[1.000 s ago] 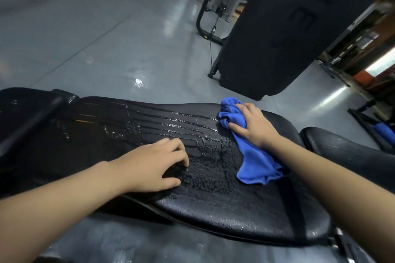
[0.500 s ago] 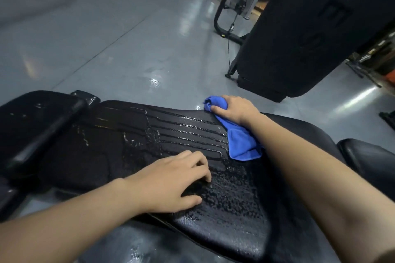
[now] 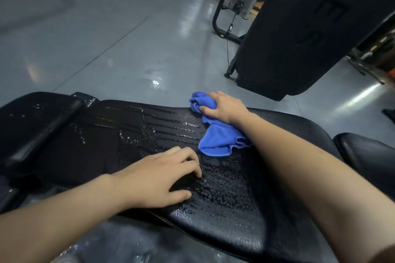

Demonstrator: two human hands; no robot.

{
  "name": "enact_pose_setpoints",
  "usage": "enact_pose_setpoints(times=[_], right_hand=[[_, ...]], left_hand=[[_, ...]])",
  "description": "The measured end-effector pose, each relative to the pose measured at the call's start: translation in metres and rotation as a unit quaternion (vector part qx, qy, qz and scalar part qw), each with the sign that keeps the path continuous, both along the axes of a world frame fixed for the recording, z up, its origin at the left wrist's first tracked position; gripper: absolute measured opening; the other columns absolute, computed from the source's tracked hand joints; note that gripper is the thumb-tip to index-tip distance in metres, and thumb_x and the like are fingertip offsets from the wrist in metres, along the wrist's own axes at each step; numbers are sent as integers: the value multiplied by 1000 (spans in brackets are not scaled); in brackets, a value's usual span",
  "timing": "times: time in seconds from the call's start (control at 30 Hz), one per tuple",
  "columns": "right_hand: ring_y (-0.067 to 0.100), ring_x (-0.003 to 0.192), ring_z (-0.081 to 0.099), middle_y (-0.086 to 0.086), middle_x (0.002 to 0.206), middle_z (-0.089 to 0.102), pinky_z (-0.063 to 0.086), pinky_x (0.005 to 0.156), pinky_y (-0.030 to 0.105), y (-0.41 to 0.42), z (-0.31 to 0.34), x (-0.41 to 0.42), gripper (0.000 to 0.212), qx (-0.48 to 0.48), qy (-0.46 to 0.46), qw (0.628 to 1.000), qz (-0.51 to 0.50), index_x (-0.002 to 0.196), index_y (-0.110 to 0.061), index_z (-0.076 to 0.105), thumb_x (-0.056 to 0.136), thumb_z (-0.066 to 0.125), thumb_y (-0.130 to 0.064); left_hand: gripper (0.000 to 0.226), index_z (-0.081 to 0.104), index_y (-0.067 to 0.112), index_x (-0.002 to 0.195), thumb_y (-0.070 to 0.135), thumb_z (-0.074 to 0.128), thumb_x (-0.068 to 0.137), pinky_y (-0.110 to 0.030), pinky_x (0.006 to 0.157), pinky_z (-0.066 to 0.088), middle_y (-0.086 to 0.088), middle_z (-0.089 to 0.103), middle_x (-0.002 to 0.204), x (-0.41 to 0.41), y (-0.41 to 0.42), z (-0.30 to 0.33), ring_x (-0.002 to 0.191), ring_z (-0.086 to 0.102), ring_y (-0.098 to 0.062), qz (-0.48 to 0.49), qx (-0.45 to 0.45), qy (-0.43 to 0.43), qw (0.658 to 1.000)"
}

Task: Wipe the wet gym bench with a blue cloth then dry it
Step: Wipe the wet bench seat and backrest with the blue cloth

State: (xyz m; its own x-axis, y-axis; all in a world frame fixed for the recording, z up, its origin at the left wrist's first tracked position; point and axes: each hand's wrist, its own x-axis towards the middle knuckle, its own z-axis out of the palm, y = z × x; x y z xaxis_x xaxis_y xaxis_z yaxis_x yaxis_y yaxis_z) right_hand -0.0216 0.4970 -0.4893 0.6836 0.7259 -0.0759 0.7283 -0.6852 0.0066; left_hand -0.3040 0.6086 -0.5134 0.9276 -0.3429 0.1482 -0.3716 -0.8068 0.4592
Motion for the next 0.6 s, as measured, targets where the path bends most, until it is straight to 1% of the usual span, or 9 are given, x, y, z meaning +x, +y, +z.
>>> enact_pose_setpoints(times=[0.13,0.2,0.23,0.3,0.4,0.47,0.6], right_hand=[[29,112,55,6,115,53,41,82,38,-63,22,23,52,8,-15,998,-67,126,-26,52,90,52,-64],[31,113,53,7,116,51,44,89,43,-93,31,26,56,27,-19,996,-84,132,-25,51,90,54,-62],[33,114,51,9,119,50,44,94,45,-105,33,23,60,37,-22,996,-84,137,-23,49,90,55,-60],[36,117,48,13,125,47,40,102,45,-122,34,10,72,49,-36,996,-71,145,-16,45,89,54,-61],[38,121,44,17,132,44,34,107,41,-138,34,-25,86,59,-42,996,-51,146,-12,45,82,42,-68],[36,127,40,18,137,42,31,109,40,-148,35,-55,85,50,-33,998,-32,148,-12,43,83,41,-67],[36,130,39,21,142,40,30,110,38,-165,30,-120,78,37,-25,998,49,148,-12,40,88,50,-60]], left_hand=[[37,44,42,125,53,55,92,-25,104,38,23,32,132,-1,-1,3,123,35,0,-2,10,-2,1000],[37,42,42,126,53,54,92,-24,104,38,23,30,133,-3,-1,4,124,34,0,-4,17,1,1000],[37,42,42,126,53,54,93,-24,103,38,23,30,133,-4,-1,4,124,34,0,-4,19,2,1000],[37,42,42,126,53,53,93,-24,103,38,22,30,134,-5,-1,5,124,34,0,-5,20,0,1000],[36,43,41,126,52,53,93,-25,103,39,21,31,134,-6,0,6,124,35,-1,-8,20,0,1000],[36,44,40,125,51,54,93,-26,102,40,21,31,133,-6,1,6,124,35,-1,-11,20,2,1000],[35,44,40,125,50,54,93,-29,100,43,21,32,132,-10,6,6,123,37,-2,-10,29,4,1000]])
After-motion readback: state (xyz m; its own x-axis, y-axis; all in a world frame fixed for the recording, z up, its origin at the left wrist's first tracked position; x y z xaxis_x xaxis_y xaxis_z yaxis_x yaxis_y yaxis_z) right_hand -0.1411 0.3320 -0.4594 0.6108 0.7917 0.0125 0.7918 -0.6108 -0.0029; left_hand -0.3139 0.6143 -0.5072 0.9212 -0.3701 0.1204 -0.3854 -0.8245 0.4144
